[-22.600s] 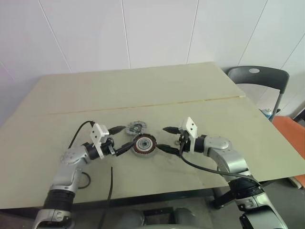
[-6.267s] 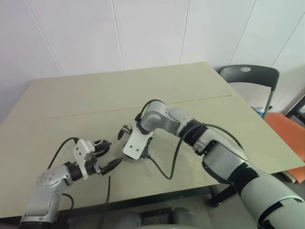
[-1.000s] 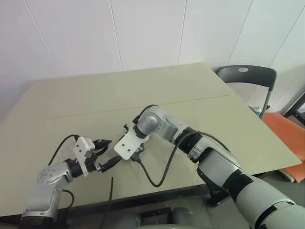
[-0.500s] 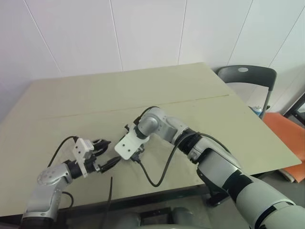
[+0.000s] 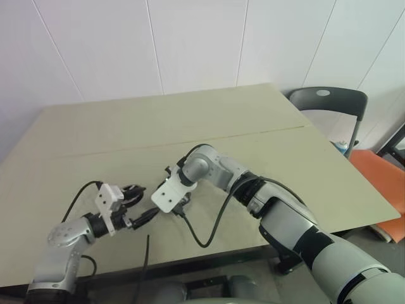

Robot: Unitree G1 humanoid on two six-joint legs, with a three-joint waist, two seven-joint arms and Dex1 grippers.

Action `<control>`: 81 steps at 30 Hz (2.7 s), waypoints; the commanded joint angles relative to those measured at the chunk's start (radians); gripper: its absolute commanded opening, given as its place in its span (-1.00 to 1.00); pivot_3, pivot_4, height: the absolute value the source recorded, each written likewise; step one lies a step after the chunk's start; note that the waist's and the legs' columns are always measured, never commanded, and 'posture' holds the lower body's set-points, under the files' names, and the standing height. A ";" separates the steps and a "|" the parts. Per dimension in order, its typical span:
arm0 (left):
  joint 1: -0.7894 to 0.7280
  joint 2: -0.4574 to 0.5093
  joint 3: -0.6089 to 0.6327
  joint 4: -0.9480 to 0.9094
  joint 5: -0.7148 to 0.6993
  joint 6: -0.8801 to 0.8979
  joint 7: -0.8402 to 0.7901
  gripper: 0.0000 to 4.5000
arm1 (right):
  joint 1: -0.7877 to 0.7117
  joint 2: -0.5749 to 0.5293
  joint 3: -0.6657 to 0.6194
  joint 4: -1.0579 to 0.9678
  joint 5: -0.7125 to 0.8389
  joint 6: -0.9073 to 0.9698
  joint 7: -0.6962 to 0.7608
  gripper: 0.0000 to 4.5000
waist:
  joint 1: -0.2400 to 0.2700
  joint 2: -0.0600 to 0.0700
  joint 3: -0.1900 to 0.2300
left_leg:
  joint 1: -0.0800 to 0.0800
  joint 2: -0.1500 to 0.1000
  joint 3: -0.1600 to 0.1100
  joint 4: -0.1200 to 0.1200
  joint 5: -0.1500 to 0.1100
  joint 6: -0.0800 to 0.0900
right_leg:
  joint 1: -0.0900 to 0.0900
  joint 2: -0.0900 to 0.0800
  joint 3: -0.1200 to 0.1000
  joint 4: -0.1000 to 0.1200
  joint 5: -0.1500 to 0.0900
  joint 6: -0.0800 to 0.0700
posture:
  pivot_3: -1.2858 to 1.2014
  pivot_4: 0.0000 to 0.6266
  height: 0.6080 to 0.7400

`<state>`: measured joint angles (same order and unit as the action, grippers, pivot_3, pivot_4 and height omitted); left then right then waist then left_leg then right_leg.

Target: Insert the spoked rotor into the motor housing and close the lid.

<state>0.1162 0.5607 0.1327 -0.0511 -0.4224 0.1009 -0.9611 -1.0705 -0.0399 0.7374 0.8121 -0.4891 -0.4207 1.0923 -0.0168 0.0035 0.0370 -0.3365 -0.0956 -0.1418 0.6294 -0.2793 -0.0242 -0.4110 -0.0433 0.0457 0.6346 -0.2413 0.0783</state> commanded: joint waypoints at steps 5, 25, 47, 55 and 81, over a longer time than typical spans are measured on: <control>-0.001 0.018 0.027 -0.032 -0.009 -0.006 0.004 1.00 | -0.021 0.003 -0.005 0.015 -0.001 0.002 0.028 -0.99 | 0.000 0.000 0.000 | 0.000 0.000 0.000 0.000 0.000 0.000 | 0.000 0.000 0.000 0.000 0.000 -0.001 | 0.03 -1.00 1.00; -0.007 0.018 0.018 -0.051 -0.008 0.016 0.014 1.00 | -0.042 0.011 -0.045 -0.015 0.031 0.015 0.026 -0.29 | 0.000 0.000 0.000 | 0.000 0.000 0.000 0.000 0.000 0.000 | 0.000 0.000 0.000 0.000 0.000 0.000 | 0.03 -1.00 1.00; -0.009 0.014 0.012 -0.031 -0.004 -0.005 0.004 1.00 | -0.075 0.043 -0.028 0.105 -0.046 0.009 -0.148 0.64 | 0.000 0.000 0.000 | 0.000 0.000 0.000 0.000 0.000 0.000 | 0.000 0.000 0.000 0.001 0.000 -0.001 | 0.03 -1.00 1.00; -0.010 0.014 0.010 -0.020 -0.002 -0.010 0.000 1.00 | -0.080 0.039 -0.026 0.123 -0.066 0.005 -0.155 0.64 | 0.000 0.000 0.000 | 0.000 0.000 0.000 0.000 0.000 0.000 | 0.000 0.000 0.000 0.001 0.000 -0.001 | 0.03 -1.00 1.00; -0.007 0.008 0.006 0.005 0.004 -0.035 -0.003 1.00 | -0.003 0.026 -0.004 0.101 -0.095 0.075 -0.053 -0.99 | -0.003 0.000 0.000 | 0.004 0.001 0.000 0.000 0.000 0.000 | 0.004 0.001 0.000 0.001 -0.001 -0.001 | 0.03 -1.00 1.00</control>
<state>0.1174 0.5672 0.1317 -0.0386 -0.4222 0.0810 -0.9623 -1.0890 -0.0101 0.7111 0.9031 -0.5661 -0.3619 1.0287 -0.0202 0.0038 0.0370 -0.3309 -0.0947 -0.1418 0.6293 -0.2791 -0.0245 -0.4065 -0.0427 0.0458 0.6357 -0.2426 0.0779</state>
